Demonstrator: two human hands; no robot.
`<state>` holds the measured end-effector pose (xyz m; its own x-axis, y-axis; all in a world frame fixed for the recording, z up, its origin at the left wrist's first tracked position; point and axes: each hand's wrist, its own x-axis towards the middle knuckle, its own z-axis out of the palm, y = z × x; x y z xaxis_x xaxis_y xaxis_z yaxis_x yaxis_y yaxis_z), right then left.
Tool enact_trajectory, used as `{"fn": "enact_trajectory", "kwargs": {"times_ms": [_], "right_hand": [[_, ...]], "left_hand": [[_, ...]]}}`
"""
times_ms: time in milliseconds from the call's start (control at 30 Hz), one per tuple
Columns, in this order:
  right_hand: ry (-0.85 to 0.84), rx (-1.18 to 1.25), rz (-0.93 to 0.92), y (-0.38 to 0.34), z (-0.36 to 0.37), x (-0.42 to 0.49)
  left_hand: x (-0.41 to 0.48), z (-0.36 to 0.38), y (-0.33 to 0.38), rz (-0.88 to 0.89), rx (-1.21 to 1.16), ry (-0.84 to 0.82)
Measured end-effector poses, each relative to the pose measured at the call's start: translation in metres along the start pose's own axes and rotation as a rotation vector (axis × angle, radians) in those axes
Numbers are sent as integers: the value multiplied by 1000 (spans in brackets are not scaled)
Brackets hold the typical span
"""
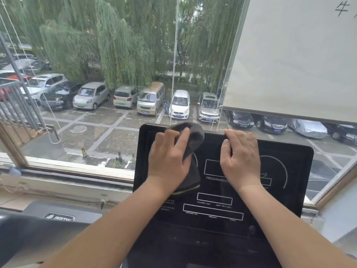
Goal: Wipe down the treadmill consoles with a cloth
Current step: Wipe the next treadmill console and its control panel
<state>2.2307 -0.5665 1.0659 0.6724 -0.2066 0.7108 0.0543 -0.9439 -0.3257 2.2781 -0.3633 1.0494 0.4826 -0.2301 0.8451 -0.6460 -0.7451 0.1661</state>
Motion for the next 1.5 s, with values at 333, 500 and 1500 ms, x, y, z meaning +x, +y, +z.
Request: {"fn": "enact_trajectory", "kwargs": {"times_ms": [333,500,1500], "right_hand": [[-8,4,22,-2,-1,0],[-19,16,12,-1,-2,0],[-46,208,164,151,-95,1]], "left_hand": [[12,-2,-9,190,22,-48],[-21,9,13,409,-67,-175],[30,43,108,525,179,-171]]}}
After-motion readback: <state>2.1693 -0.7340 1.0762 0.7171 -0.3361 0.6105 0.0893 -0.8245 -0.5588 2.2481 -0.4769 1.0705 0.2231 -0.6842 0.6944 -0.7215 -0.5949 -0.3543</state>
